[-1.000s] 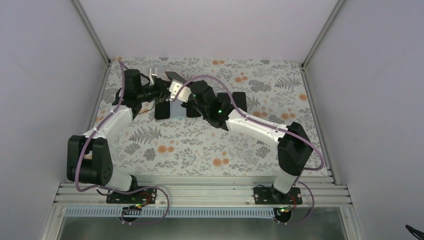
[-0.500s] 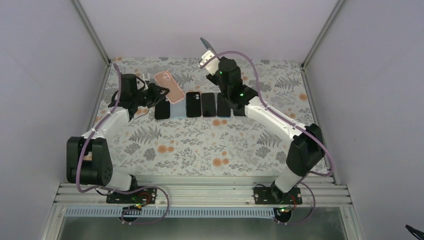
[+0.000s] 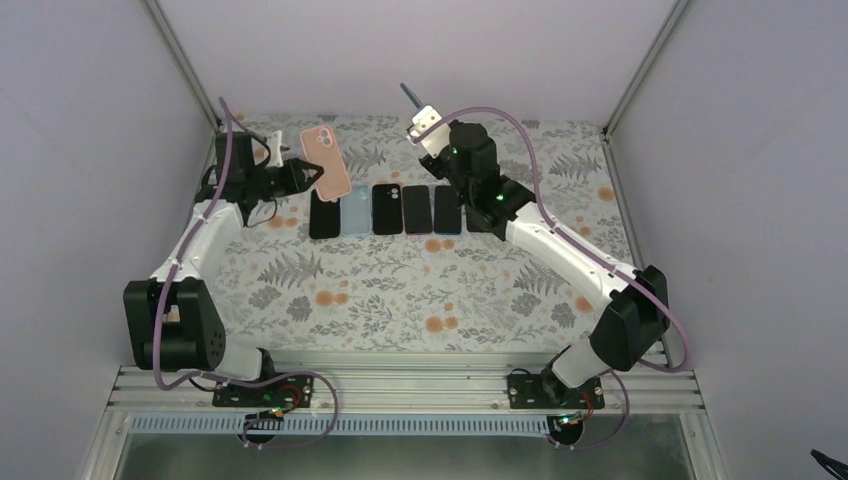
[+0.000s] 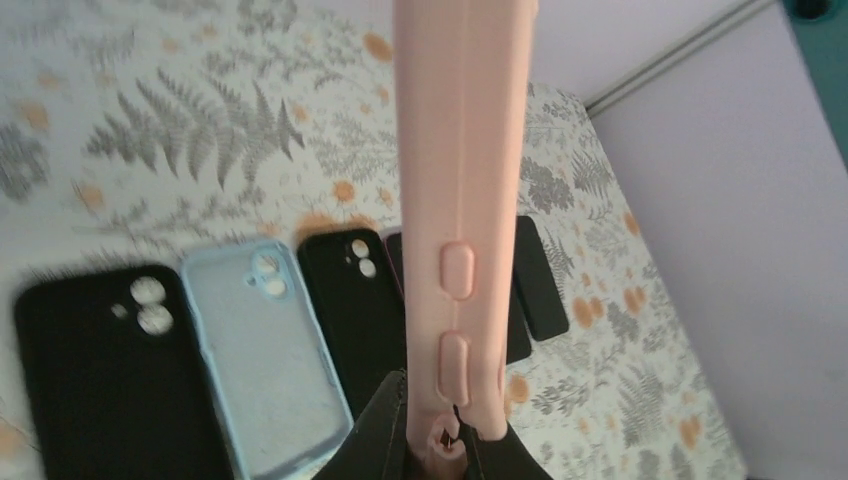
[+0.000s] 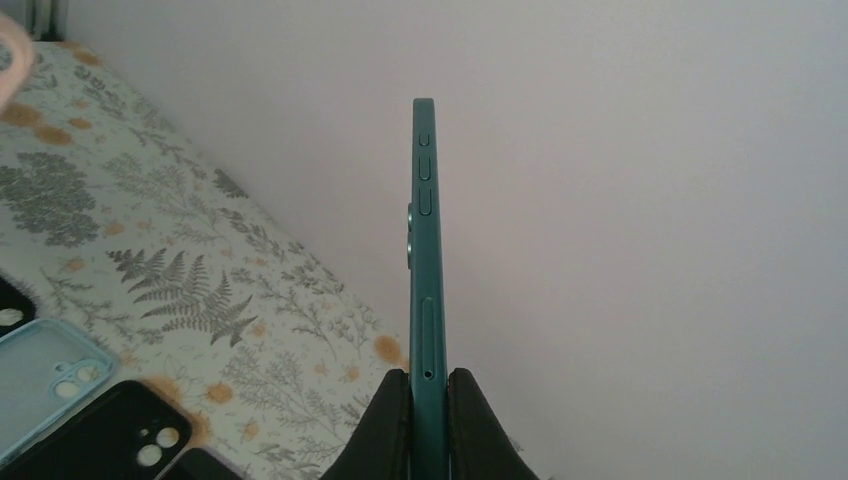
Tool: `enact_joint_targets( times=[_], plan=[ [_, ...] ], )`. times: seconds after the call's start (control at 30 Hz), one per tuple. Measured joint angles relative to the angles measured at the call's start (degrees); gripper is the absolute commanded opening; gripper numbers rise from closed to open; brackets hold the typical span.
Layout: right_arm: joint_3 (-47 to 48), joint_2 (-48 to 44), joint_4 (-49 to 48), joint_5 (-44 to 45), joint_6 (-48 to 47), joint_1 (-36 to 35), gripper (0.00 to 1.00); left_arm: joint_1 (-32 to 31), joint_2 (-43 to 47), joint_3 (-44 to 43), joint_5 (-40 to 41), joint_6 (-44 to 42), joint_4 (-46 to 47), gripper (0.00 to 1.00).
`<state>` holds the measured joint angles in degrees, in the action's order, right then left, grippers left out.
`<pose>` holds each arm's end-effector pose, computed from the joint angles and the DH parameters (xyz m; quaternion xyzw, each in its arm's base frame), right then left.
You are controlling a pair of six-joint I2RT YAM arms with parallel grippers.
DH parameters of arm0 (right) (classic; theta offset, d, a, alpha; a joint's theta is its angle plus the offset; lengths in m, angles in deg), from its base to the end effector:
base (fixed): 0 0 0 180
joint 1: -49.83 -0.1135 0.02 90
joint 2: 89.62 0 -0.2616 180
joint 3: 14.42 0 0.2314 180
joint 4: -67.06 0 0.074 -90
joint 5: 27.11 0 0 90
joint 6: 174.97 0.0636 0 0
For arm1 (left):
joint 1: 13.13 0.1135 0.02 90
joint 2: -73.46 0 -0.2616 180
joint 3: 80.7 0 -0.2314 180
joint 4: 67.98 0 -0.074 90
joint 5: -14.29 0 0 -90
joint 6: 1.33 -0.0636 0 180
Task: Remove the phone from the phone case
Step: Remove the phone case from the phone, then place the phone case at the center of the board.
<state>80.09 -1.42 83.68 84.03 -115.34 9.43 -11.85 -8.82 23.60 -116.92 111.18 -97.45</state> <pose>0.2989 0.2242 0.3765 -0.3412 0.6834 -0.0852 0.6397 0.3141 -0.0349 0.2745 -0.0157 0.8492 -0.3865 0.3595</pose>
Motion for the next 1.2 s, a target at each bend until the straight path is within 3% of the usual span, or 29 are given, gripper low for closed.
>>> enact_joint_targets(
  times=[0.4, 0.7, 1.2],
  plan=[
    [-1.7, -2.7, 3.2, -1.6, 2.9, 0.1, 0.04, 8.9, -1.8, -7.3, -1.9, -27.2, -18.3, 0.02],
    [-3.2, -3.0, 4.0, -2.5, 3.9, 0.8, 0.04, 14.5, -3.7, -5.0, -0.1, -37.3, -24.0, 0.02],
    [-4.4, -3.1, 4.8, -3.1, 4.3, 1.2, 0.04, 19.2, -23.1, -8.7, -0.7, -46.6, -30.6, 0.02]
  ],
)
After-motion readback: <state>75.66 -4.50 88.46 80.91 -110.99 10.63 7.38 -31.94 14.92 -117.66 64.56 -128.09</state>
